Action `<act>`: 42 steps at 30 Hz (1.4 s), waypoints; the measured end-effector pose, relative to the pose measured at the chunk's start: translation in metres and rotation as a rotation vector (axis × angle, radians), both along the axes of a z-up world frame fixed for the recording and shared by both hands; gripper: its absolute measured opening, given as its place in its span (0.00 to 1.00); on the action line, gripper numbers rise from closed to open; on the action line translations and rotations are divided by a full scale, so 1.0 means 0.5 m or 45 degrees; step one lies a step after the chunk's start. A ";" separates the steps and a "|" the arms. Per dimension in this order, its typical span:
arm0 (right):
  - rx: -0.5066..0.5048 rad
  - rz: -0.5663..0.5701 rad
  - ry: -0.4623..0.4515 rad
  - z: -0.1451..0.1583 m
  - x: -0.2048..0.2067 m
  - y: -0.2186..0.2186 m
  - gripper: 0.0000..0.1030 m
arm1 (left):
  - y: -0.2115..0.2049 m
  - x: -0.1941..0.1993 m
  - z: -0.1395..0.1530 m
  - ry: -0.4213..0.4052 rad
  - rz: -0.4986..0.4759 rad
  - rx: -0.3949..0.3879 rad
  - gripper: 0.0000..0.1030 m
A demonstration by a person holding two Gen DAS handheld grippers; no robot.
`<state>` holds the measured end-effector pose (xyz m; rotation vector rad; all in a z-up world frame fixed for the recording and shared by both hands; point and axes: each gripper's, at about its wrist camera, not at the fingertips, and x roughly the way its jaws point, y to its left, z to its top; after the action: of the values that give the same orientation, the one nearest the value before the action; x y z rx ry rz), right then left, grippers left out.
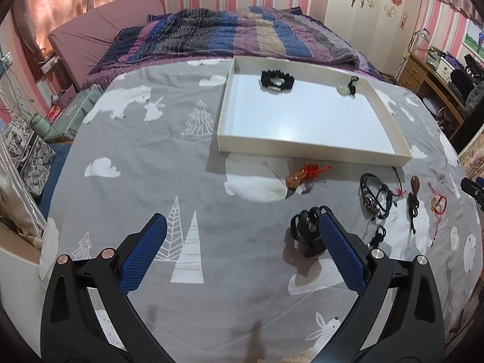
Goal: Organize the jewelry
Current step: 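Move the left tool to the black claw clip while the right tool approaches the black cord necklace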
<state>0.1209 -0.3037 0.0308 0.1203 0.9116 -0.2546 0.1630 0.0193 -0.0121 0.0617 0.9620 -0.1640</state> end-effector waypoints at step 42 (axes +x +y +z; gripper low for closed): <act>0.068 0.044 0.177 -0.089 0.043 0.024 0.91 | -0.088 0.011 -0.074 0.133 -0.170 -0.014 0.97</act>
<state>0.1423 -0.2917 -0.0137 0.1374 1.0584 -0.2081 0.1685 -0.0246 -0.0491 0.1079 1.0613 -0.2981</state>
